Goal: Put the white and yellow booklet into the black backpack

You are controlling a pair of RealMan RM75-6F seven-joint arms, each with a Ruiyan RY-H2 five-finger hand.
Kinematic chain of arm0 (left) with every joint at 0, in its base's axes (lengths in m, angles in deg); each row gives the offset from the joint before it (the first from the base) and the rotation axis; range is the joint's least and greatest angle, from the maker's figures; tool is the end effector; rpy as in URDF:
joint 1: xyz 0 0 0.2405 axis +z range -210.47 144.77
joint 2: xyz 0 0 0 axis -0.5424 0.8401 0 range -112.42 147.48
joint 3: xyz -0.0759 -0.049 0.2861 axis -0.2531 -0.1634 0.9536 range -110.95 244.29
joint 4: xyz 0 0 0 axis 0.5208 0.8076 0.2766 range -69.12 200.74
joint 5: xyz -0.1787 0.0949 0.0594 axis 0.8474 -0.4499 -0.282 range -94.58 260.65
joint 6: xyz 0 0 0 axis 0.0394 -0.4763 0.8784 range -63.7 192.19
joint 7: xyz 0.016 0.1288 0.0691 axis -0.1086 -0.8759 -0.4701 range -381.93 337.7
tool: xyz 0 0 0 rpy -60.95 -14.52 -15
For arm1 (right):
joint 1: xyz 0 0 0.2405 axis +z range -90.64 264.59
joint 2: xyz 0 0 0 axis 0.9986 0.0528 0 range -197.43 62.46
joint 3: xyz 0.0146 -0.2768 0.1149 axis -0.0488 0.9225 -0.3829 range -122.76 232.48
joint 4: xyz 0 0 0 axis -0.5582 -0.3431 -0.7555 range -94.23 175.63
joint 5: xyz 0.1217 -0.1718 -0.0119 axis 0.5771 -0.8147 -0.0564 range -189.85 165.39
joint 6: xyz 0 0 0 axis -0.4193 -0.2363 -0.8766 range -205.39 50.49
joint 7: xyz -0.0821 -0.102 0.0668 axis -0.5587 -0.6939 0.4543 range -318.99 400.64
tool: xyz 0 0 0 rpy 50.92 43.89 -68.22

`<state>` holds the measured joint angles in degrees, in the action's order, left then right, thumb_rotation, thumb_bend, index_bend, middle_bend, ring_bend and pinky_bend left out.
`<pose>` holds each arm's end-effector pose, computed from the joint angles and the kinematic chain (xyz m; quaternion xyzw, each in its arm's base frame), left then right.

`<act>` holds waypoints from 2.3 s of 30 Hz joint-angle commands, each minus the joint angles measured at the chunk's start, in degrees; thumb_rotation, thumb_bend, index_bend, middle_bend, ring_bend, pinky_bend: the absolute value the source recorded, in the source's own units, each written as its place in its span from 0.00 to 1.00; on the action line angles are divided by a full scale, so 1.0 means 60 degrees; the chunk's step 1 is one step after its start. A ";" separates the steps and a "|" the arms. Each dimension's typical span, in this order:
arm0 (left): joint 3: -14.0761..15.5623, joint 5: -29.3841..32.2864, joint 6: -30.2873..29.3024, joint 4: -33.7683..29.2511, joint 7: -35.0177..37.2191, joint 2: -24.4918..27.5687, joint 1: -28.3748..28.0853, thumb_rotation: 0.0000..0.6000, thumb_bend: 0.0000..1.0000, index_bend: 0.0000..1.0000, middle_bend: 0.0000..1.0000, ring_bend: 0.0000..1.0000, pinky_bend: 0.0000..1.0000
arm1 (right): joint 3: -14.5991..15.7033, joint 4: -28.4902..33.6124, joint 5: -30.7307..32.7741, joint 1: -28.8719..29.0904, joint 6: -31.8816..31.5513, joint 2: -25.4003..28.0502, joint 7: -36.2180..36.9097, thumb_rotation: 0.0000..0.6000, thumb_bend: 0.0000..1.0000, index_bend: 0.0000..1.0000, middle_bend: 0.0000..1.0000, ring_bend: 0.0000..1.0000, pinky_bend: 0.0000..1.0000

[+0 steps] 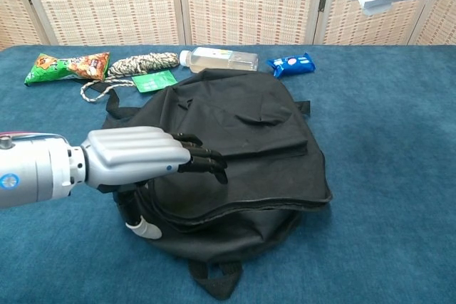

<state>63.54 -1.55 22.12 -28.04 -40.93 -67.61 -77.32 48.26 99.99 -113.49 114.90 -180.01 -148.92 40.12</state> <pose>-0.1426 0.3019 -0.0479 -0.8879 -0.2513 -0.3132 0.2245 -0.2663 -0.3213 0.1461 0.6494 -0.0183 0.5588 0.5154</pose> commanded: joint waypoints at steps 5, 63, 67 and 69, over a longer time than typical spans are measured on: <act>-0.0073 0.0229 -0.0125 0.0170 0.0195 -0.0388 -0.0113 1.00 0.19 0.21 0.13 0.15 0.01 | -0.0024 -0.0099 0.0013 -0.0039 0.0003 -0.0071 0.0044 1.00 0.39 0.84 0.47 0.42 0.27; -0.3400 0.5716 -0.1245 0.1188 0.3307 -0.0997 -0.0526 1.00 0.72 0.61 0.35 0.31 0.10 | 0.0792 0.2456 -0.2047 -0.0145 -0.1152 -0.0293 0.2379 1.00 0.39 0.85 0.48 0.43 0.30; -0.3645 0.6505 -0.1072 0.1391 0.3153 -0.1046 -0.0831 1.00 0.72 0.61 0.35 0.31 0.10 | 0.1029 0.2740 -0.2267 -0.0095 -0.0902 -0.0520 0.2588 1.00 0.39 0.85 0.49 0.44 0.31; -0.3701 0.6818 -0.1019 0.1514 0.3026 -0.1060 -0.0976 1.00 0.72 0.61 0.35 0.31 0.10 | 0.1168 0.2837 -0.2331 -0.0066 -0.0715 -0.0613 0.2738 1.00 0.39 0.85 0.49 0.44 0.31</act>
<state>42.14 37.89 15.28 -19.85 -21.92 -73.84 -82.09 54.71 116.54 -127.10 114.33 -184.94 -152.13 55.96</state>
